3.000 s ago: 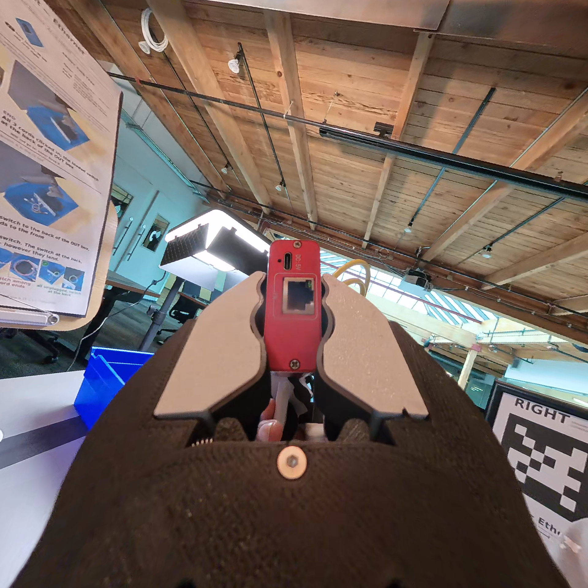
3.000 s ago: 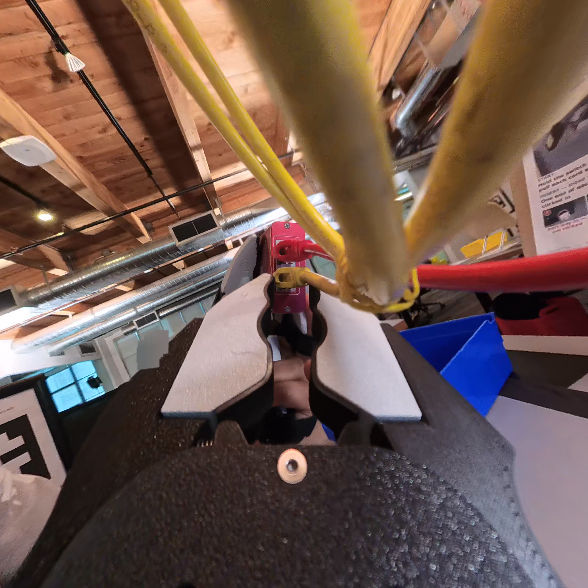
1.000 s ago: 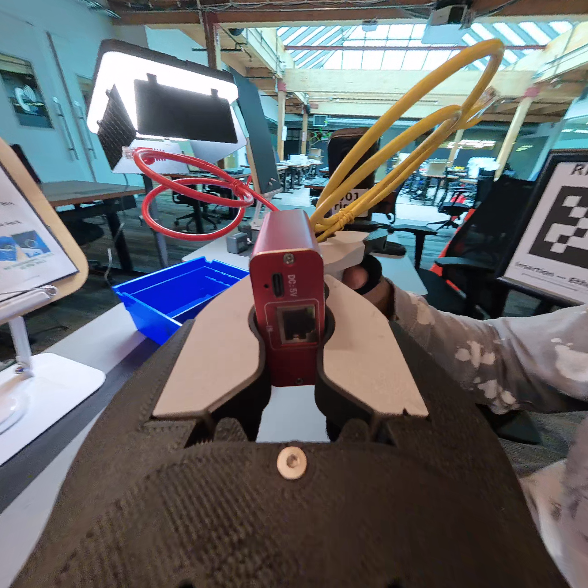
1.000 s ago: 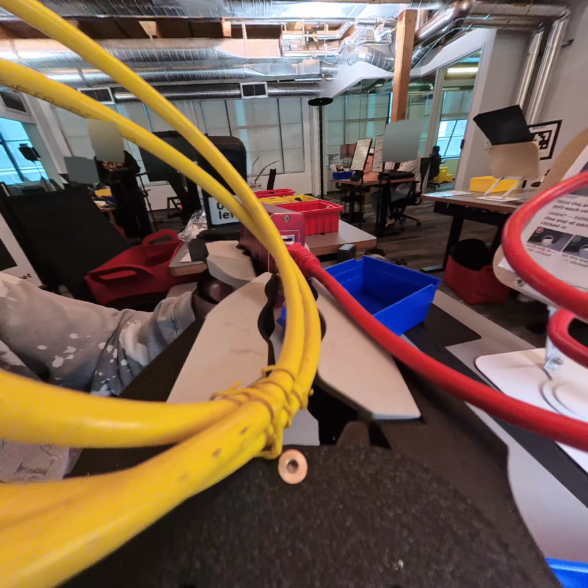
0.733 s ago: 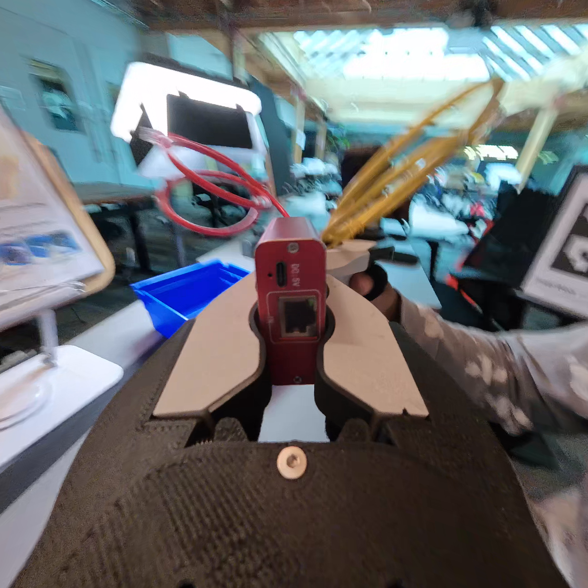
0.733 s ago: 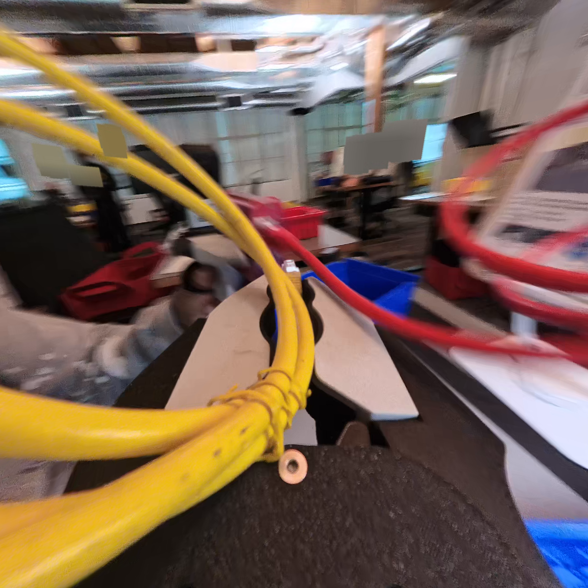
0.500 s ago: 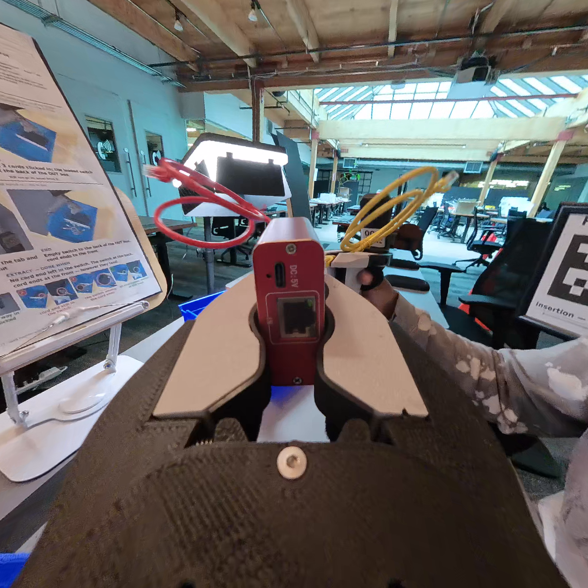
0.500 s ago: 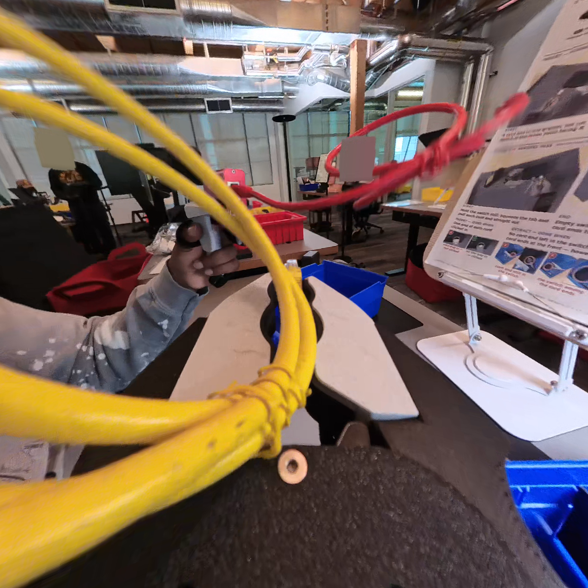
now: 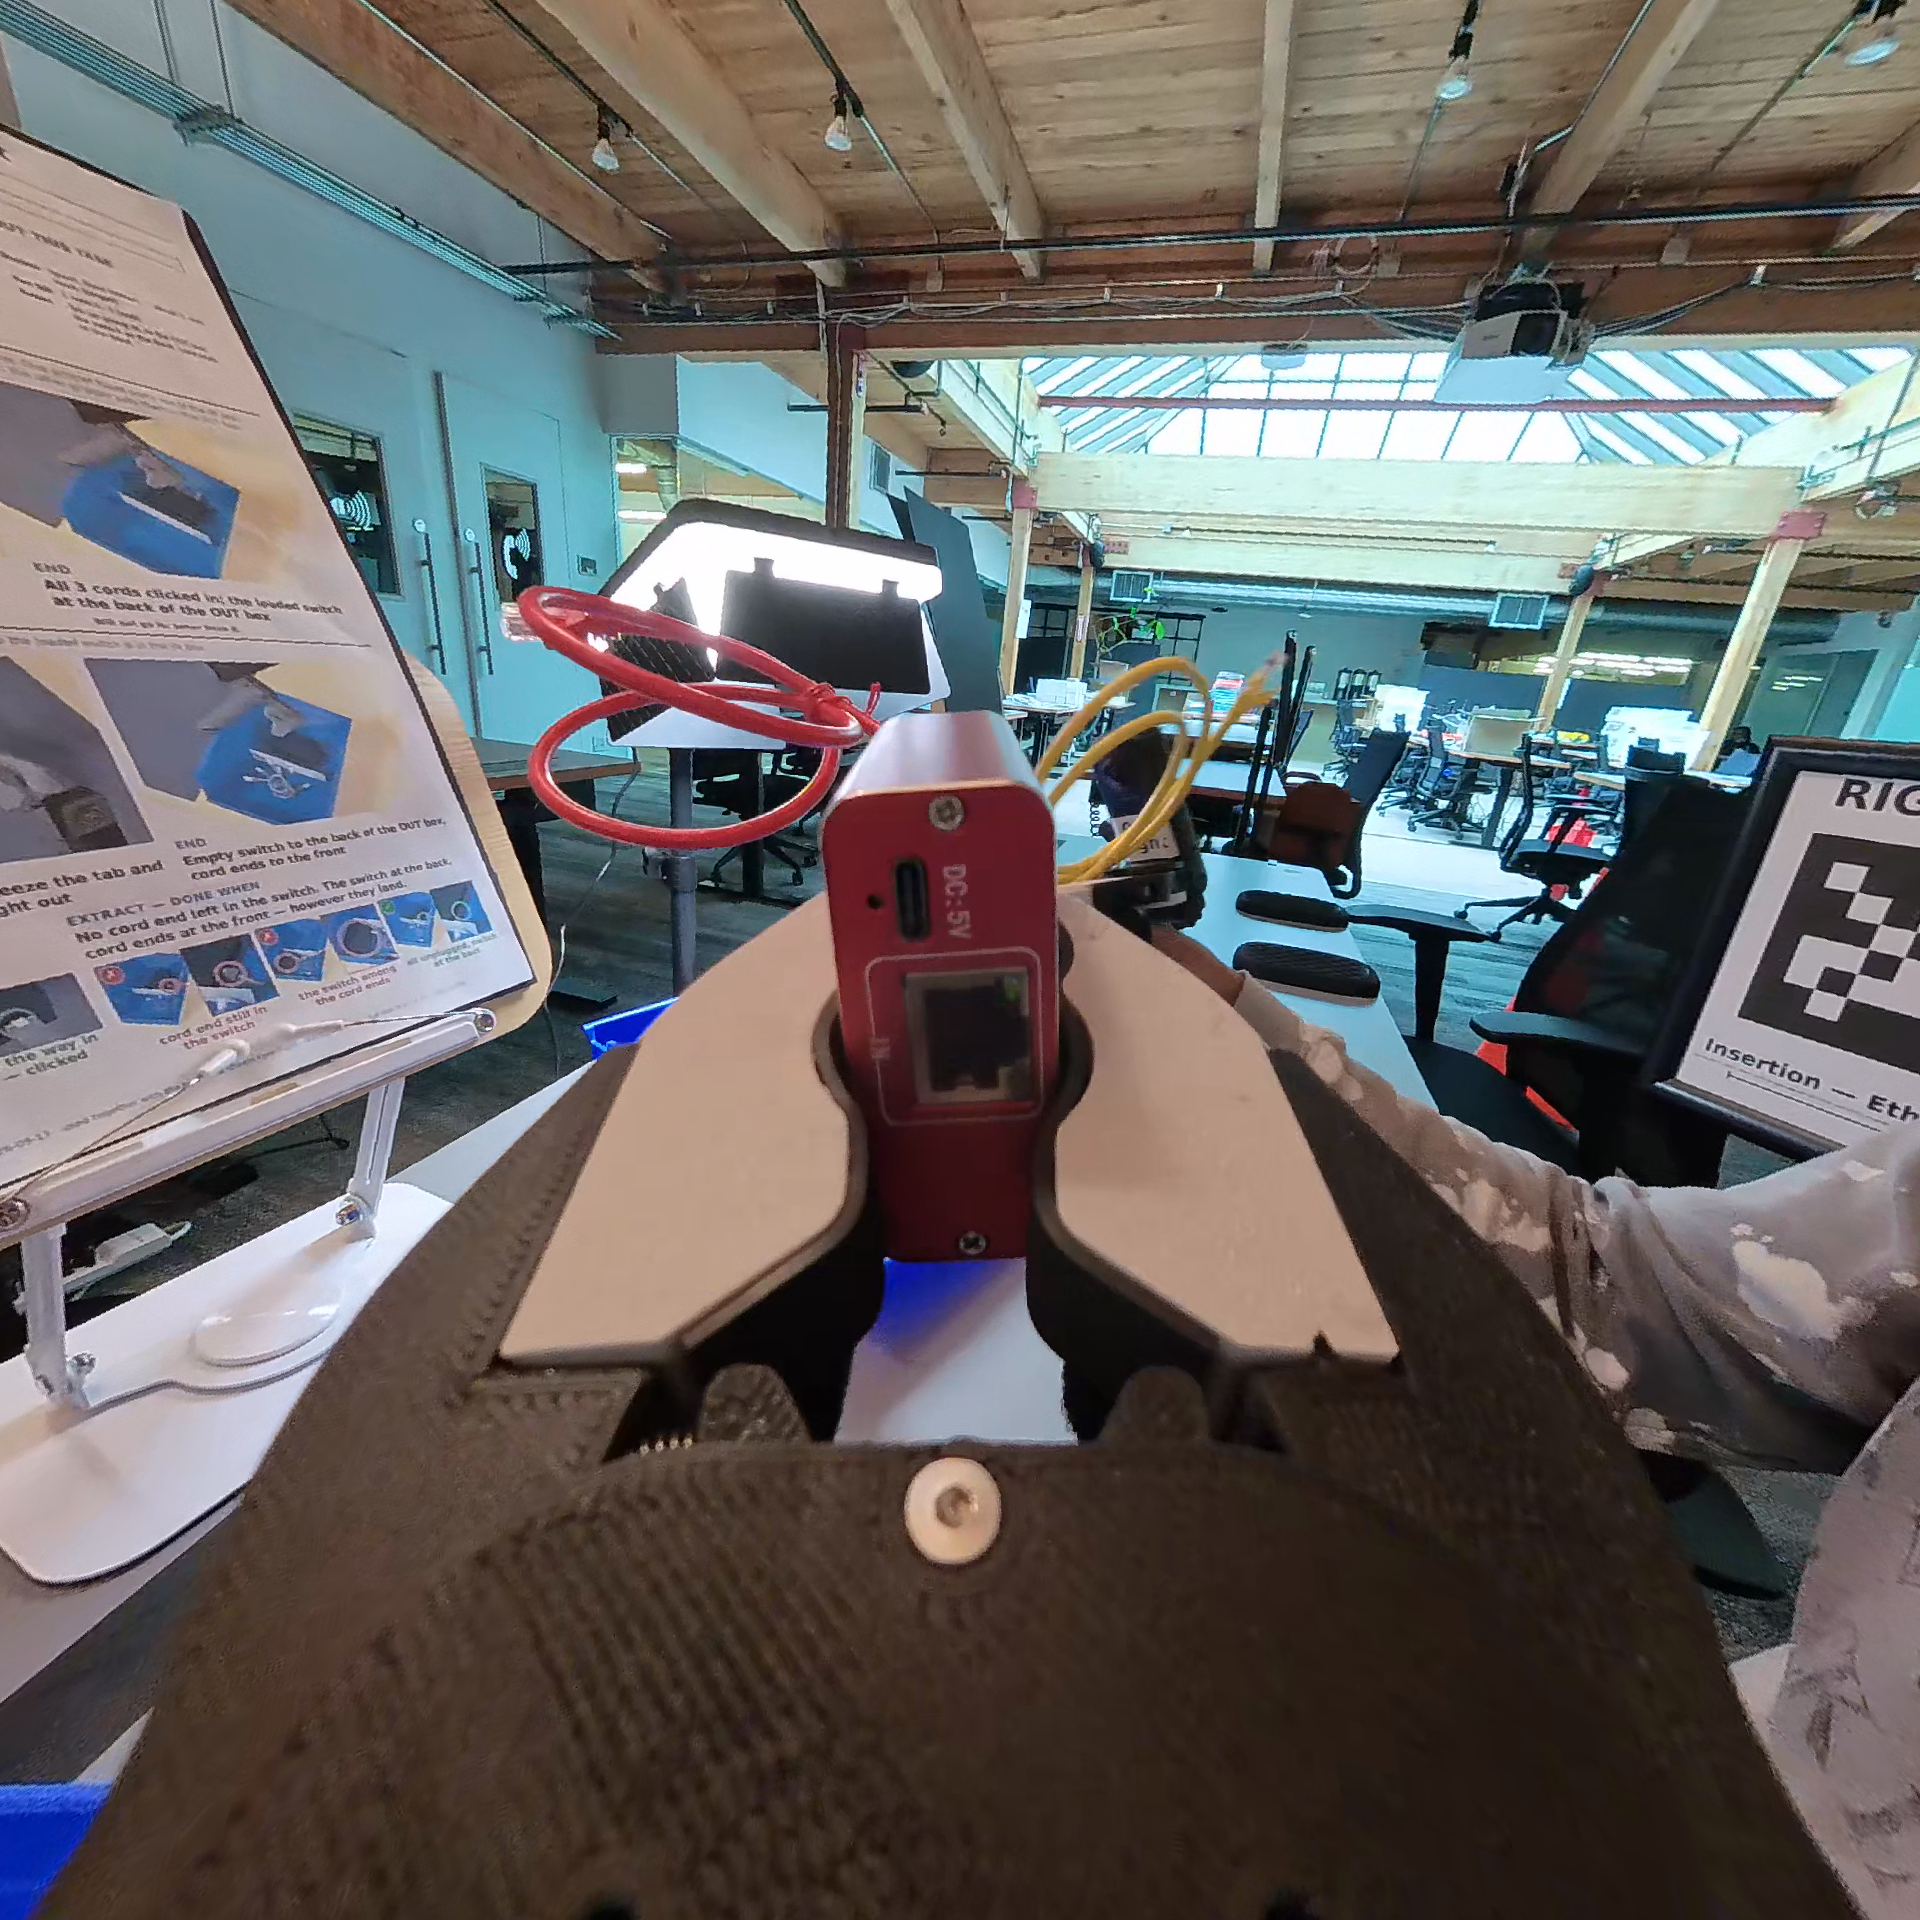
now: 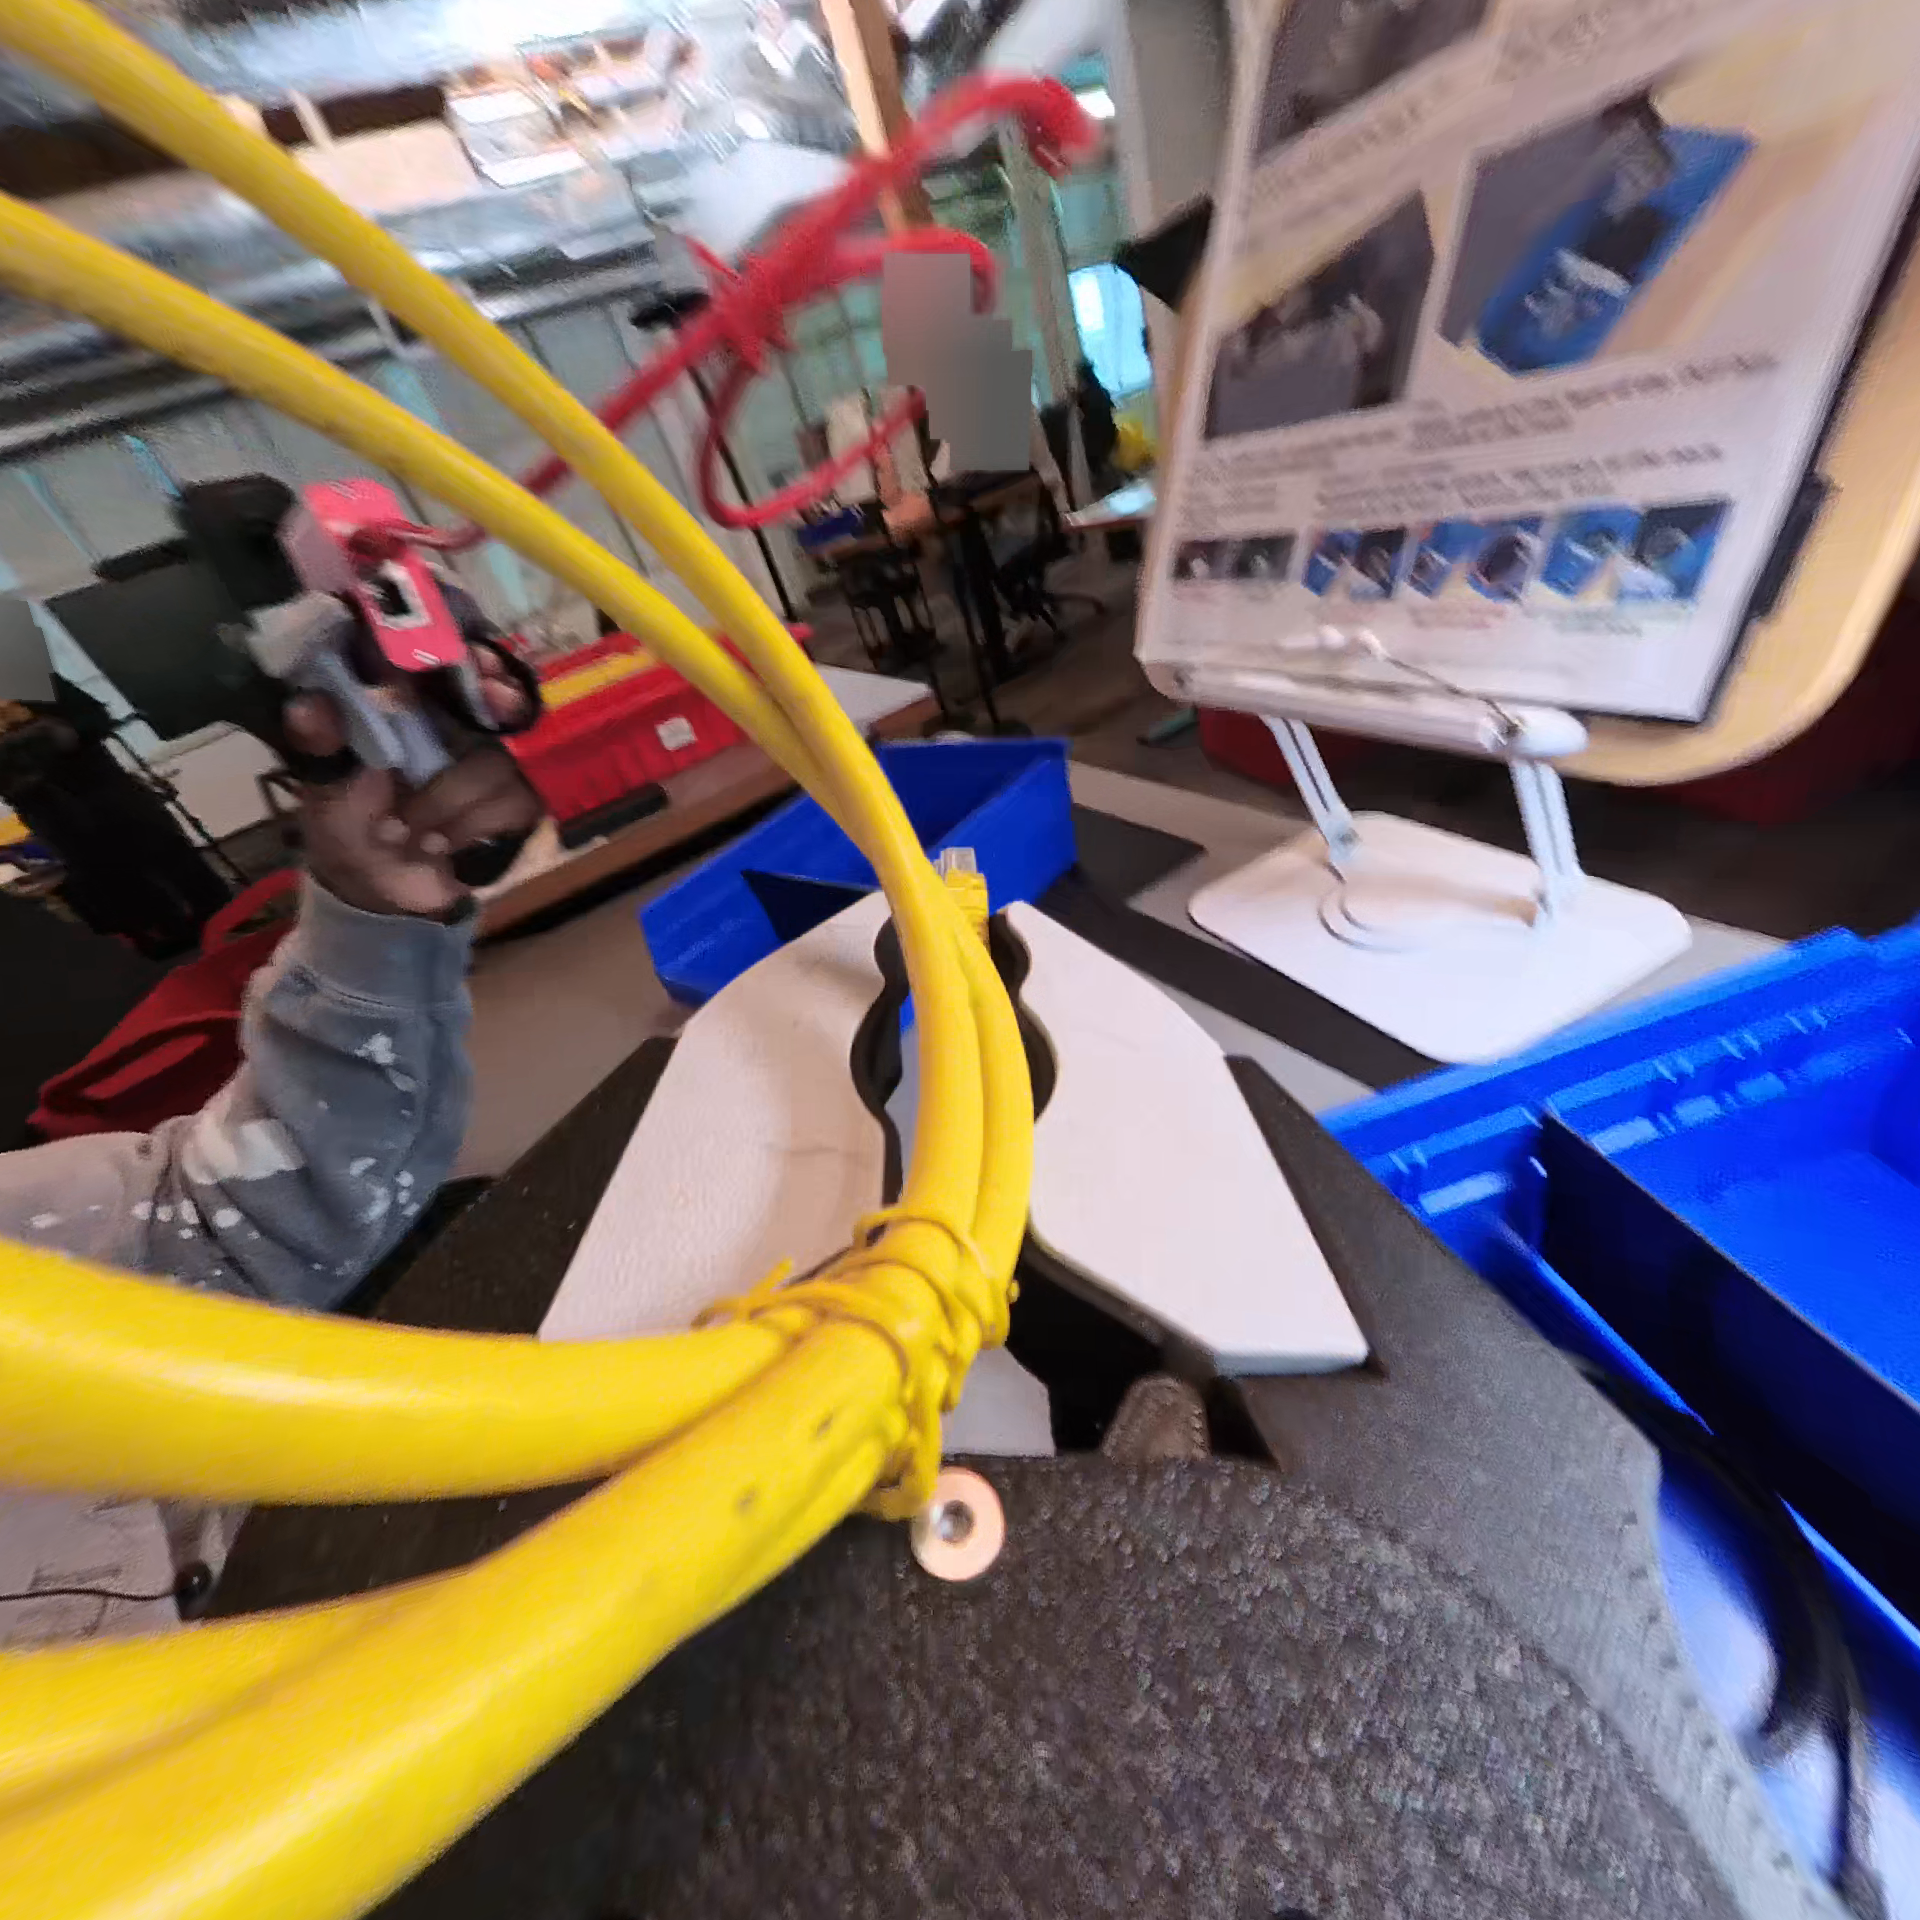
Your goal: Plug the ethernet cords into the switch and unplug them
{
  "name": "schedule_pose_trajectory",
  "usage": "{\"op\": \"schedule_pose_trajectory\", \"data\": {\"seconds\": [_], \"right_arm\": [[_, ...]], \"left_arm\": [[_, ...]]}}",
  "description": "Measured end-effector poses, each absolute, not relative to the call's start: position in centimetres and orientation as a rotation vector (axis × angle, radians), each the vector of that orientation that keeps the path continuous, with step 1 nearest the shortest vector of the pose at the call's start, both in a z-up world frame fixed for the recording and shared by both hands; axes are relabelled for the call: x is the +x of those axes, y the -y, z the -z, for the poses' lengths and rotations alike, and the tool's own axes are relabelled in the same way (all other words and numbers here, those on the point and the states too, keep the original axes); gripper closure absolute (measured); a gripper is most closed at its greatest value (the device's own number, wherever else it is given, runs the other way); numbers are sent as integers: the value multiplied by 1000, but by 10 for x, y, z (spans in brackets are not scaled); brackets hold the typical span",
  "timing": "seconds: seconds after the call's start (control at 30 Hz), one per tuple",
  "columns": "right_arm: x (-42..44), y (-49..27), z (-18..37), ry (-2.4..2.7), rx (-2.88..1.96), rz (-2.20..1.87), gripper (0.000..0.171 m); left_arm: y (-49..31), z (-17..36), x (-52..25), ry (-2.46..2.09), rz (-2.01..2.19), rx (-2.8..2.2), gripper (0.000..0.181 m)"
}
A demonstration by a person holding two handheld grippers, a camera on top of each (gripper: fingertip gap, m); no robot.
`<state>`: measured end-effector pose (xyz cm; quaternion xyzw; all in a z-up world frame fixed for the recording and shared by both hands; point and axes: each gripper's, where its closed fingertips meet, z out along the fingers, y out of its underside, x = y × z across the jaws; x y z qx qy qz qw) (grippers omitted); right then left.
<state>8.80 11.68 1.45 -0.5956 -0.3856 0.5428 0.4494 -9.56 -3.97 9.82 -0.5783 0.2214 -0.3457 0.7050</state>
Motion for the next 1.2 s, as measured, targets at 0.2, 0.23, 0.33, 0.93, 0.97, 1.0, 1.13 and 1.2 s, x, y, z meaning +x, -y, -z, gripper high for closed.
{"op": "schedule_pose_trajectory", "data": {"seconds": [0.2,0.23,0.33,0.93,0.97,1.0,1.13,1.2], "right_arm": [[133,-165,65,1146,-1990,-1084,157],[144,-169,79,1189,-2079,-1024,157],[175,-178,113,1297,-2316,-863,157],[202,-188,142,1562,-2648,-569,147],[200,-190,139,1540,-2630,-592,144],[200,-190,136,1527,-2613,-610,141],[204,-196,129,1482,-2559,-598,136],[204,-197,124,1467,-2520,-597,135]], "left_arm": [[43,-102,-96,-512,753,-1282,151],[44,-103,-95,-517,752,-1280,151],[48,-105,-94,-530,742,-1276,151],[45,-101,-93,-545,734,-1297,151],[45,-101,-93,-543,735,-1296,151],[45,-101,-94,-541,736,-1295,151],[46,-102,-94,-540,734,-1293,151],[46,-102,-93,-542,734,-1293,151]]}}
